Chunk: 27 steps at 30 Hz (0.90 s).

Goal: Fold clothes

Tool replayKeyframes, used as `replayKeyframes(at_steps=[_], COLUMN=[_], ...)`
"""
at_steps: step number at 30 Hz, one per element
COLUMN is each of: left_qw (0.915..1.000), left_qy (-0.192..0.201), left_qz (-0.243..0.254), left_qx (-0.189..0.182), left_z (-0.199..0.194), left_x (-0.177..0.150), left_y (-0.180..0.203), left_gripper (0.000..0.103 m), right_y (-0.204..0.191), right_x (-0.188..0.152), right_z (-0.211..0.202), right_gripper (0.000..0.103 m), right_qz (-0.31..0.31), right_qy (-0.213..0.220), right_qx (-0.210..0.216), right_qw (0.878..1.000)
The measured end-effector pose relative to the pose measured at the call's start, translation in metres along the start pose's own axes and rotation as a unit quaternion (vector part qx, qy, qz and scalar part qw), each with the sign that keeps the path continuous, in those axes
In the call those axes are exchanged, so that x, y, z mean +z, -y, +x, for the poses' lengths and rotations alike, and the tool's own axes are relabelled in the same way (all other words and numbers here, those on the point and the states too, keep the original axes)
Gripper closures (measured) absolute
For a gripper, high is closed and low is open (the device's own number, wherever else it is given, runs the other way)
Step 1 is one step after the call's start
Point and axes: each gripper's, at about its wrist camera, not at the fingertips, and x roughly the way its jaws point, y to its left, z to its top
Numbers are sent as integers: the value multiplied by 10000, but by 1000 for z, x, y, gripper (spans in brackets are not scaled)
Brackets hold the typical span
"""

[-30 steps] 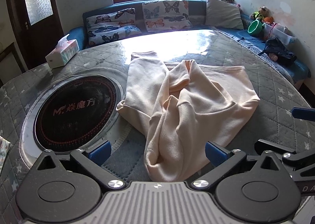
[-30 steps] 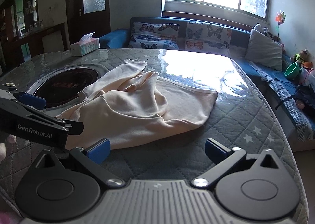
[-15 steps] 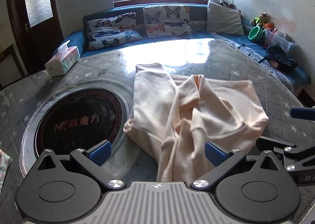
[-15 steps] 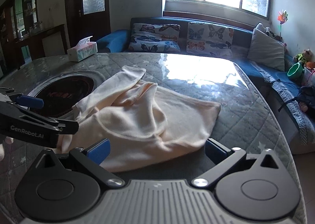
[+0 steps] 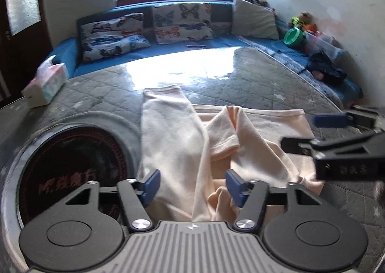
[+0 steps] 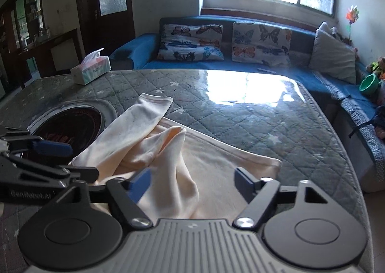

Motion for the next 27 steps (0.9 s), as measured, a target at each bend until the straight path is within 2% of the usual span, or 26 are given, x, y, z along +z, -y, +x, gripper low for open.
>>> replayKeyframes(at_steps=[1,3,12,15,18,19,22,27], left_qw=[10000,9997,9987,9985,9983,9983,9982,9981], left_qy=[-35,-134,-339,-351,-358,-365,-394,-401], left_qz=[40,85,147,153,204,211,208,227], left_qx=[-66,-180,-348,-388,-405,-405,-394,-400], left_z=[5,15,39,39,39,39,41,46], left_x=[2,5,5,5,7,7,9,11], left_y=[1,1,-11,-12,-11,-10,-9,-9], left_gripper=[47,58,82,82,82,82,81,81], right_y=[1,3,6,6,8,8,8,12], right_x=[3,9,29,32,34,33,32,30], right_z=[6,17,69,82,94,96,92,65], right_gripper=[35,37,52,60,80,91,96,98], right_qz=[7,21,123,143,225,250,267,138], right_qy=[-40,-105,-370,-479,-619,-635,-584,-281], right_qx=[37,101,439,552,688,728,699,384], right_qw=[10000,9999,9983,9972,9955,9950,9955,9988])
